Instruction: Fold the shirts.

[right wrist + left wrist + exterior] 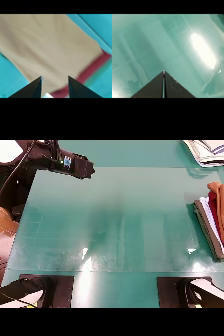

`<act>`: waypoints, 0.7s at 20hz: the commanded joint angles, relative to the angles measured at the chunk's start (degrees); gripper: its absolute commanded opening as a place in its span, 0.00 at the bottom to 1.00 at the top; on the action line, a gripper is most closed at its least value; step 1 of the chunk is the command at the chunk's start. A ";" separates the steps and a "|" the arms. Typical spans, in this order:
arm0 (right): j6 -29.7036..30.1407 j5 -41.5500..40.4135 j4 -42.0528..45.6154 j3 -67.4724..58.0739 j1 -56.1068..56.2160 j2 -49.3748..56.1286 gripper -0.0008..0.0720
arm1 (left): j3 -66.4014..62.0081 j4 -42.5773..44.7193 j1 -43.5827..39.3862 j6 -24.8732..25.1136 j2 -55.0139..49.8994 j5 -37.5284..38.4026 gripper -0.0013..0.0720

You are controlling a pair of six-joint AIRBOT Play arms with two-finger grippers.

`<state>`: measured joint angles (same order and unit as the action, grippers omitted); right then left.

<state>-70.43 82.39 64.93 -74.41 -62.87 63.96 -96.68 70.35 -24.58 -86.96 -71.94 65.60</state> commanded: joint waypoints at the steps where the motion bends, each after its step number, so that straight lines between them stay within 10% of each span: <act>1: 0.02 -0.02 -1.38 2.62 -3.41 -1.66 0.55 | 0.02 -0.02 -0.02 -0.02 -0.02 0.00 0.05; 7: 0.00 -4.09 -24.65 2.64 12.72 -1.60 0.54 | 0.02 -0.02 -0.02 -0.02 -0.02 -0.42 0.05; 14: 0.02 -13.97 -22.49 2.64 51.69 -1.49 0.54 | 0.02 -0.07 -0.02 -0.07 -0.02 -0.68 0.05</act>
<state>-70.39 73.28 42.02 -71.79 -24.62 62.43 -96.66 70.30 -24.58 -87.00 -71.94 65.17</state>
